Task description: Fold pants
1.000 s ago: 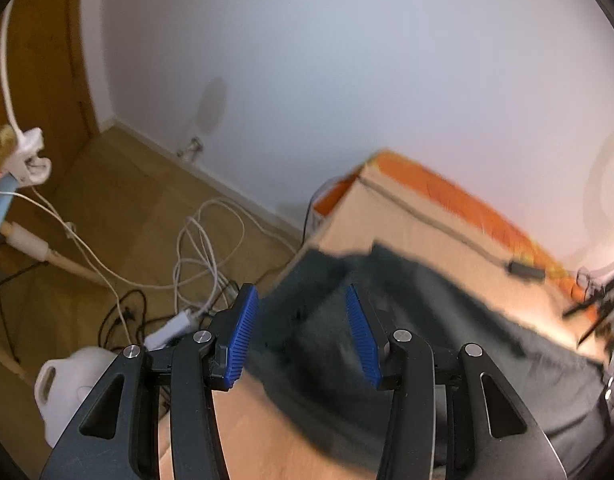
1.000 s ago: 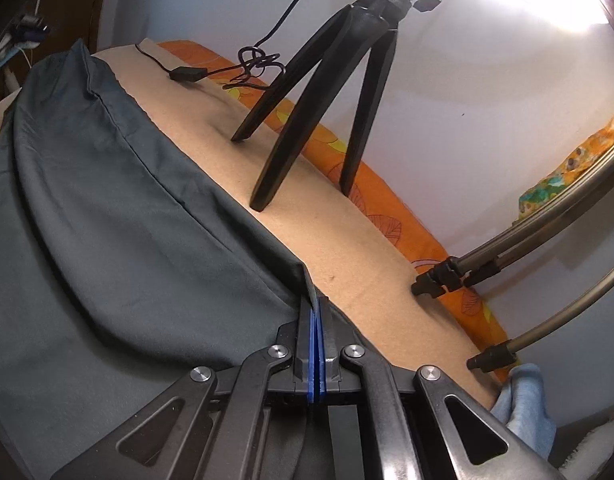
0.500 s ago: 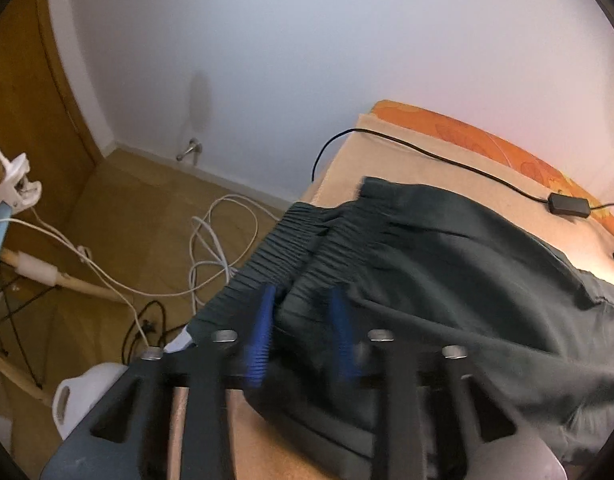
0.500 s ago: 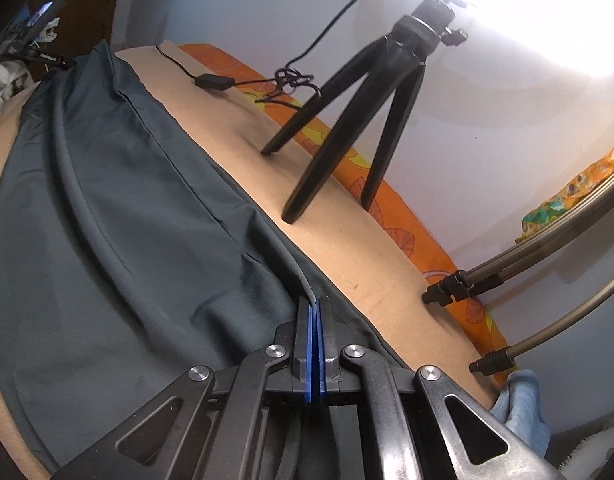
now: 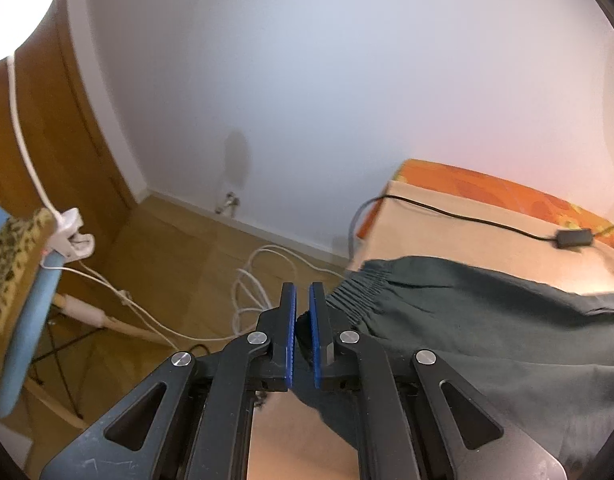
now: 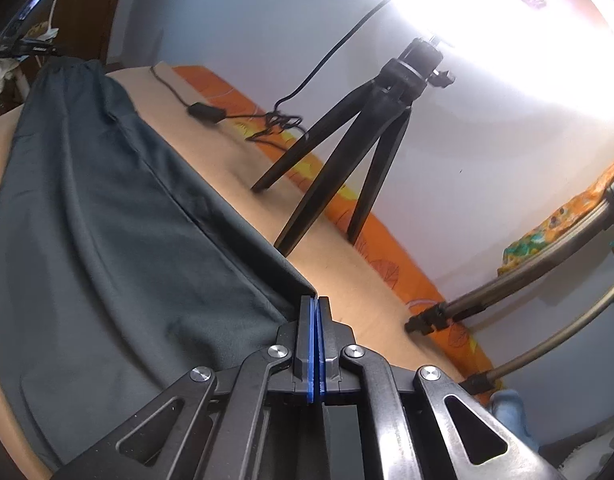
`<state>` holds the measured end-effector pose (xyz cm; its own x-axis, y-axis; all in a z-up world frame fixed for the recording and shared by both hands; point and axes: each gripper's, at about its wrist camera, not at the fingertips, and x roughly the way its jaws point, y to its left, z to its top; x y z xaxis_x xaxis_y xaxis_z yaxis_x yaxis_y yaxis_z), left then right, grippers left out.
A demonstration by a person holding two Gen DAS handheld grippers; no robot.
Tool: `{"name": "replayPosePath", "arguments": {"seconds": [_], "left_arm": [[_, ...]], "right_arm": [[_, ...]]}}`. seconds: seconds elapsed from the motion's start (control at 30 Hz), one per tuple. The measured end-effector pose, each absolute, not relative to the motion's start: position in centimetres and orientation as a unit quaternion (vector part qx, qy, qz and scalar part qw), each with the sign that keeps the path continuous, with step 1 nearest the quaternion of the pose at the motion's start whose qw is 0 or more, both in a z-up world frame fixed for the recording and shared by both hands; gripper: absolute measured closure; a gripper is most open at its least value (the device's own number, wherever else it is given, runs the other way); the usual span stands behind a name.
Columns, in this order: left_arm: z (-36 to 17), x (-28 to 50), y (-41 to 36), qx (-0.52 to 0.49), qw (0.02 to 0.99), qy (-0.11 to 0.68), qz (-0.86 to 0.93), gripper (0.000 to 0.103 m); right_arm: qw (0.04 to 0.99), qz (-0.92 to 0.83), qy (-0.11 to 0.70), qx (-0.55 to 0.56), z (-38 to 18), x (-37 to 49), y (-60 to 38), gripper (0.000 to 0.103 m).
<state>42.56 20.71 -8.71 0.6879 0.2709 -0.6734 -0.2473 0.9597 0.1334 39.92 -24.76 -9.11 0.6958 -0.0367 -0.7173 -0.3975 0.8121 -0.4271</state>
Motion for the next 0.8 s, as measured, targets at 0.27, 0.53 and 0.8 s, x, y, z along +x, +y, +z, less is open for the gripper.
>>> {"name": "replayPosePath", "arguments": {"seconds": [0.27,0.53,0.8], "left_arm": [[-11.2,43.5,21.3,0.034,0.898,0.403,0.173,0.086],[-7.6,40.3,20.4,0.004,0.918,0.369,0.146,0.075],[-3.3,35.6,12.1,0.009,0.940,0.340,0.007,0.070]], "right_arm": [[0.860,0.092,0.419,-0.276,-11.5,44.2,-24.2,0.084],[0.888,0.096,0.398,-0.209,-7.5,41.2,-27.8,0.068],[0.916,0.084,0.373,-0.120,-1.4,33.2,-35.0,0.065]]}}
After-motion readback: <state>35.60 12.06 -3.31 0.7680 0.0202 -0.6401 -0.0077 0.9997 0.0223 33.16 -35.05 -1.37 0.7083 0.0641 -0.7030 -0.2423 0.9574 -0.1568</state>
